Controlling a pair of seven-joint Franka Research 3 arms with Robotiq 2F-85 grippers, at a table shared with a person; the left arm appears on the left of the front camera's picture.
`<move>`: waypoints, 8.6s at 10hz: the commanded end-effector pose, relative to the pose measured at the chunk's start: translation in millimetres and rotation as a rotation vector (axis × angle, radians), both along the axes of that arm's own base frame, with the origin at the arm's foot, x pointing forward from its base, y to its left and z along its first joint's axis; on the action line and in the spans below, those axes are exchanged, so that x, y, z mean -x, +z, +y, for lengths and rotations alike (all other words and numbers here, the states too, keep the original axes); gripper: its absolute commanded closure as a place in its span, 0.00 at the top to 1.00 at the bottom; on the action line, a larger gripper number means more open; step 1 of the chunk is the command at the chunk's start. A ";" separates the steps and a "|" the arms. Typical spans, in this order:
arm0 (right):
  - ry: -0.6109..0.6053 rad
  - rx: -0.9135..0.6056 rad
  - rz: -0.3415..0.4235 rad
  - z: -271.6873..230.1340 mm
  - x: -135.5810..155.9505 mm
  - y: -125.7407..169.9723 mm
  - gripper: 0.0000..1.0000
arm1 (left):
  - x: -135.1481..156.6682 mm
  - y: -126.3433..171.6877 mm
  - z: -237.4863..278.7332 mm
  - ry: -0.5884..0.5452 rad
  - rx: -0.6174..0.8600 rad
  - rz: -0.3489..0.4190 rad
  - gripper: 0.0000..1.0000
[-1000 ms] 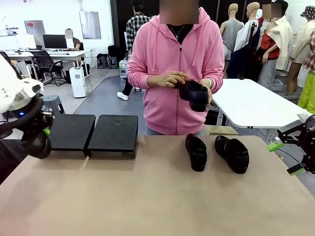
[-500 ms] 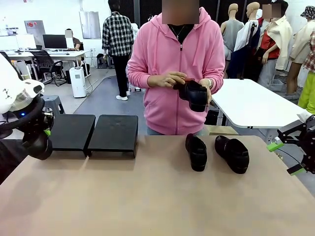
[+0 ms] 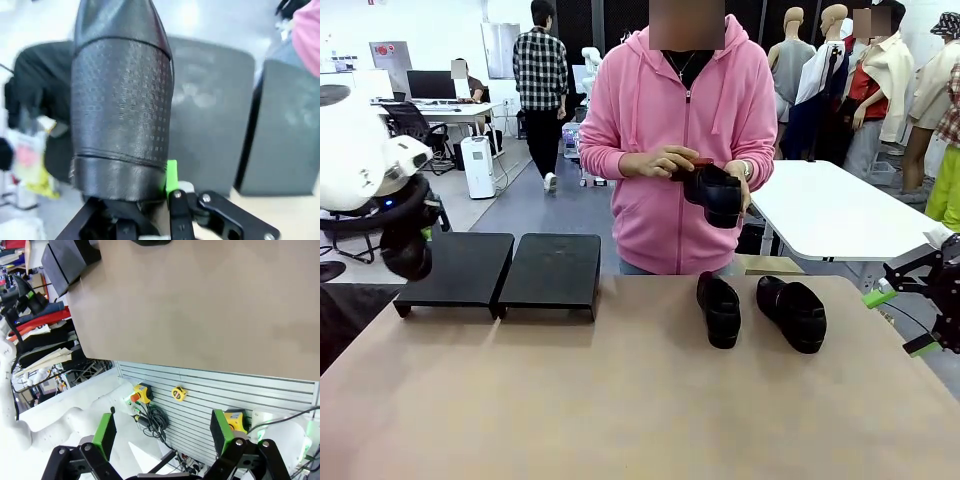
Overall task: Organize the shoes by placing them on the stand.
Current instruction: Place the Shoe from the middle of the table onto the Shoes Stand, then pick up one Shoe and place it in the middle of the table.
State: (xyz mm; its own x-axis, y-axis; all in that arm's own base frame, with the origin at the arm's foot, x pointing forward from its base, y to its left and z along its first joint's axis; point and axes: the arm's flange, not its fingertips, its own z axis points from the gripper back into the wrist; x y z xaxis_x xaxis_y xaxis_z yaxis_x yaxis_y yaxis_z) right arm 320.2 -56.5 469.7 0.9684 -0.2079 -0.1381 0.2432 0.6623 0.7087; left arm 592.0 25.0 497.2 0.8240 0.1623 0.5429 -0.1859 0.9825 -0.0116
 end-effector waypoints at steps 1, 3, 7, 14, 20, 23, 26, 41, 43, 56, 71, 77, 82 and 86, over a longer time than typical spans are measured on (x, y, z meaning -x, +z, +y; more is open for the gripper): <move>0.008 0.009 0.004 -2.9 -0.3 1.9 1.00 | -49.7 -2.4 -18.4 0.005 -0.075 -0.029 0.00; 0.008 0.009 0.004 -2.9 -0.3 1.9 1.00 | -85.3 -26.6 -18.8 0.021 -0.080 0.033 0.00; 0.008 0.009 0.004 -2.9 -0.3 1.9 1.00 | -94.7 -57.6 -24.4 0.052 -0.136 0.184 0.00; 0.008 0.009 0.004 -2.9 -0.3 1.9 1.00 | -93.2 -53.2 -34.0 0.036 -0.184 0.189 1.00; 0.008 0.009 0.004 -2.9 -0.3 1.9 1.00 | 35.8 46.1 -20.2 -0.197 0.007 0.325 1.00; 0.008 0.009 0.004 -2.9 -0.3 1.9 1.00 | 145.0 89.0 -4.8 -0.628 0.227 0.290 1.00; 0.008 0.009 0.004 -2.9 -0.3 1.9 1.00 | 201.8 70.3 30.4 -0.642 0.835 0.208 1.00; 0.008 0.009 0.004 -2.9 -0.3 1.9 1.00 | 206.2 33.1 47.2 -0.502 1.060 0.200 1.00; 0.008 0.009 0.004 -2.9 -0.3 1.9 1.00 | 206.2 33.1 47.2 -0.502 1.060 0.200 1.00; 0.050 0.354 -0.253 60.3 -32.8 72.5 1.00 | 206.2 33.1 47.2 -0.502 1.060 0.200 1.00; 0.244 0.479 -0.171 74.1 -32.7 90.3 1.00 | 206.2 33.1 47.2 -0.502 1.060 0.200 1.00; 0.364 0.712 -0.215 300.7 -200.0 30.6 1.00 | 206.2 33.1 47.2 -0.502 1.060 0.200 1.00; 0.357 0.678 -0.150 301.2 -209.3 8.6 1.00 | 206.2 33.1 47.2 -0.502 1.060 0.200 1.00; 0.258 0.674 -0.060 325.3 -282.3 -43.4 1.00 | 206.2 33.1 47.2 -0.502 1.060 0.200 1.00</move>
State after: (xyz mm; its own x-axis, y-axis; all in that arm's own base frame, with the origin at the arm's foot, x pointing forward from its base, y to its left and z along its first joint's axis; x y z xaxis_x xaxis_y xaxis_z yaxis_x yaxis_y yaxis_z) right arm 577.3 257.7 423.0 0.9963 0.0841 -0.0144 -0.0817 0.9890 0.1230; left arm 387.4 70.1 529.7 0.9779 0.1025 0.1820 0.1147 0.4644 -0.8781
